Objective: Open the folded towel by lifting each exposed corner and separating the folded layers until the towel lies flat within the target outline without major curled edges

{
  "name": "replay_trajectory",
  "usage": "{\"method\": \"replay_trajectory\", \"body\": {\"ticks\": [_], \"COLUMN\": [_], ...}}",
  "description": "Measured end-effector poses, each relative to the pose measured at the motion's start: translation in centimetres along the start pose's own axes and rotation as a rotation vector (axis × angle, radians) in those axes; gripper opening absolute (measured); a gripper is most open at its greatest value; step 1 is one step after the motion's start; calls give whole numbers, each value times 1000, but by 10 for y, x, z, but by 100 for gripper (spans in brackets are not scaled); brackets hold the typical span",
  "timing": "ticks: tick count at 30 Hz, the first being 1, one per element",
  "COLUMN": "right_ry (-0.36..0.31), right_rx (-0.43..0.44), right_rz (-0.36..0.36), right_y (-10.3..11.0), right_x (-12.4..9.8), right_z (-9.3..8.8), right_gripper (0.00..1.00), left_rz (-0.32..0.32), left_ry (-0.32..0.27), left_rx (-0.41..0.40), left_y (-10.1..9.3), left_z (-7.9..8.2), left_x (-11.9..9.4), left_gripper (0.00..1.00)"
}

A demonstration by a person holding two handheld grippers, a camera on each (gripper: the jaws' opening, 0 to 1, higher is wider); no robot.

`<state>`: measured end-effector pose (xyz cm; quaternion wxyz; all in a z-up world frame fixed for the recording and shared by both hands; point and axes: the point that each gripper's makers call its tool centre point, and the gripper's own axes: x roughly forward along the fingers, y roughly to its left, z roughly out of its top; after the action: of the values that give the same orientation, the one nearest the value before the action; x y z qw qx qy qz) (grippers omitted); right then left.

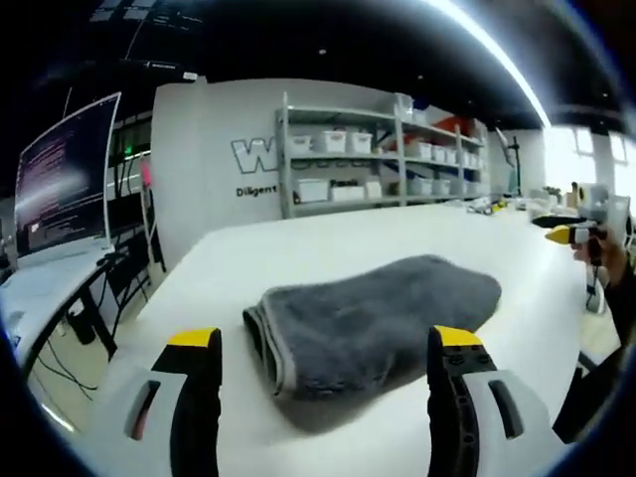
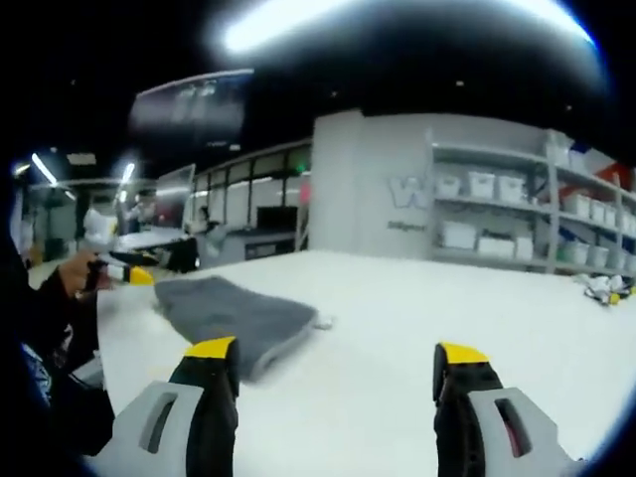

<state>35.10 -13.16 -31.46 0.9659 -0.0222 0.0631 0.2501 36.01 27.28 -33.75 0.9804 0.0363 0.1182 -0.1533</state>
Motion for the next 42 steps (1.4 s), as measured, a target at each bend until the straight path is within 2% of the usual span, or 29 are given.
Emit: {"method": "replay_trajectory", "body": {"ticks": [4, 6, 9, 14, 17, 20, 23, 27, 30, 34, 37, 40, 42], "right_ry": [33, 41, 58, 82, 94, 100, 108, 119, 135, 177, 207, 214, 219], "right_rx": [75, 78, 78, 108, 102, 104, 112, 128, 135, 140, 181, 230, 230], "right_rz": [79, 91, 102, 142, 149, 149, 142, 143, 168, 188, 204, 188, 188], "right_y": [23, 29, 33, 46, 50, 50, 49, 51, 62, 71, 78, 78, 79], "right_x": [20, 28, 38, 46, 47, 46, 46, 48, 56, 68, 74, 81, 83], "right_z": [-4, -4, -6, -13, -18, -21, -24, -25, -27, -40, -49, -53, -55], "right_gripper": [76, 76, 75, 70, 70, 69, 66, 61, 60, 60, 61, 60, 57], "left_rz": [-4, -10, -26, -28, -37, -28, -28, -37, -50, -59, -63, -62, -63], "left_ry": [52, 55, 53, 56, 56, 68, 90, 91, 95, 96, 76, 68, 66], "left_rx": [-15, -22, -67, -108, -134, -123, -113, -119, -118, -125, -131, -137, -138], "left_y": [5, 5, 6, 10, 11, 13, 15, 16, 14, 14, 13, 13, 13], "left_z": [-13, -14, -14, -15, -17, -23, -31, -32, -33, -34, -30, -28, -28], "left_x": [5, 4, 3, 2, 3, 6, 7, 7, 9, 11, 12, 12, 12], "left_gripper": [78, 75, 66, 64, 58, 53, 49, 40, 38, 34, 34, 33, 32]}}
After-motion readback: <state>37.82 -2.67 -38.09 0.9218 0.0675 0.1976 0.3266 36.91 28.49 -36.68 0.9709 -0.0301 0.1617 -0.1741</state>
